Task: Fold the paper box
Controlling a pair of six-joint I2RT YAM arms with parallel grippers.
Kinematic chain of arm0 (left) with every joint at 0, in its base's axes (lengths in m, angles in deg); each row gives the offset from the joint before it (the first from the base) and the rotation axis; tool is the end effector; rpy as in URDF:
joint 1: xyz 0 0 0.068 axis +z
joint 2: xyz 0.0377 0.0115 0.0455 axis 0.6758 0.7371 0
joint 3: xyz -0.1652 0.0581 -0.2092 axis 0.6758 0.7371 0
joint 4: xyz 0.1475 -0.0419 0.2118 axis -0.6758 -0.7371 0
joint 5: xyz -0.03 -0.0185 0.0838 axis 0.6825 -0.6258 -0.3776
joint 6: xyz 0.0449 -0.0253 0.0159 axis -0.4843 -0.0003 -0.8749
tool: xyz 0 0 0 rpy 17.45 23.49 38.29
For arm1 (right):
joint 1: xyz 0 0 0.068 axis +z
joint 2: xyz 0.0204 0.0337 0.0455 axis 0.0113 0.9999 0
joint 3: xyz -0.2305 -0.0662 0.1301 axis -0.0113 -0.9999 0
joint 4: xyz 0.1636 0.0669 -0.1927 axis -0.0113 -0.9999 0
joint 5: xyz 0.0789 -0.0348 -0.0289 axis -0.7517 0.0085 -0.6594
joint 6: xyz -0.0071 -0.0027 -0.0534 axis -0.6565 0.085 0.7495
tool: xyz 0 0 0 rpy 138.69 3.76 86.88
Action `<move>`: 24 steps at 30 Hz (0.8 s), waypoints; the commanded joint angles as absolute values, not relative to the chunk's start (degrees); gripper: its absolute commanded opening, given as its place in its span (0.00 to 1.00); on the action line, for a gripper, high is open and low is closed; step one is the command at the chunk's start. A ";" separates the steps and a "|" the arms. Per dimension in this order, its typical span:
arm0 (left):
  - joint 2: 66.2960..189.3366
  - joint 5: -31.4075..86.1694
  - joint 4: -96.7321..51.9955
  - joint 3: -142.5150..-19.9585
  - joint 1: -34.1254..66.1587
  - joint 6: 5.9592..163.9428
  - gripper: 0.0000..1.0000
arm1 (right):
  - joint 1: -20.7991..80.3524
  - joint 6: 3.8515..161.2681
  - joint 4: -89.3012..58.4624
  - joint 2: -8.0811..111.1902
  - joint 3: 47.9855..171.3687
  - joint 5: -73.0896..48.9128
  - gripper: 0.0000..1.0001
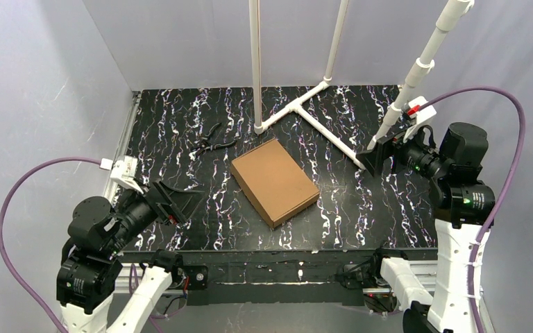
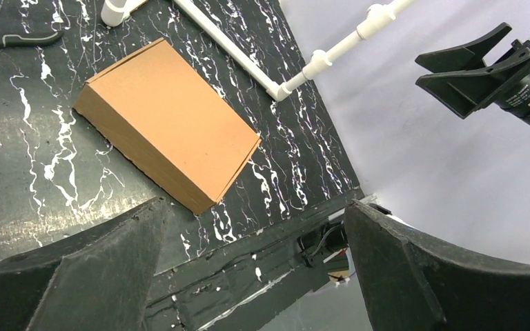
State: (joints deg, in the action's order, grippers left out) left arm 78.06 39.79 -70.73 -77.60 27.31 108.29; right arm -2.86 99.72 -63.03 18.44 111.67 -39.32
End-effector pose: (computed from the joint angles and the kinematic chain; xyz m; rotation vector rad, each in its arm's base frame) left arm 0.0236 -0.0194 0.4322 -0.0030 1.7148 -0.9542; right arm 0.1253 0.0127 0.4502 -0.5156 1.7809 0.4070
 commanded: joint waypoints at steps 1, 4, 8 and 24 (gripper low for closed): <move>77.12 38.90 -72.09 -78.09 27.53 106.83 0.98 | -3.85 97.63 -61.32 17.85 114.10 -39.83 0.98; 76.81 38.32 -72.57 -77.96 27.55 106.15 0.98 | -4.39 97.22 -61.30 17.85 113.96 -40.29 0.98; 76.37 37.32 -73.15 -77.59 27.50 105.01 0.98 | -5.20 97.11 -61.32 17.37 113.42 -41.23 0.98; 75.59 36.53 -73.07 -74.75 27.49 102.94 0.98 | -6.46 96.06 -59.89 17.92 113.64 -43.49 0.98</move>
State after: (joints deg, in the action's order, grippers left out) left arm 76.35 37.38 -72.72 -75.98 27.31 104.09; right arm -5.90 97.04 -62.68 18.20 111.95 -41.72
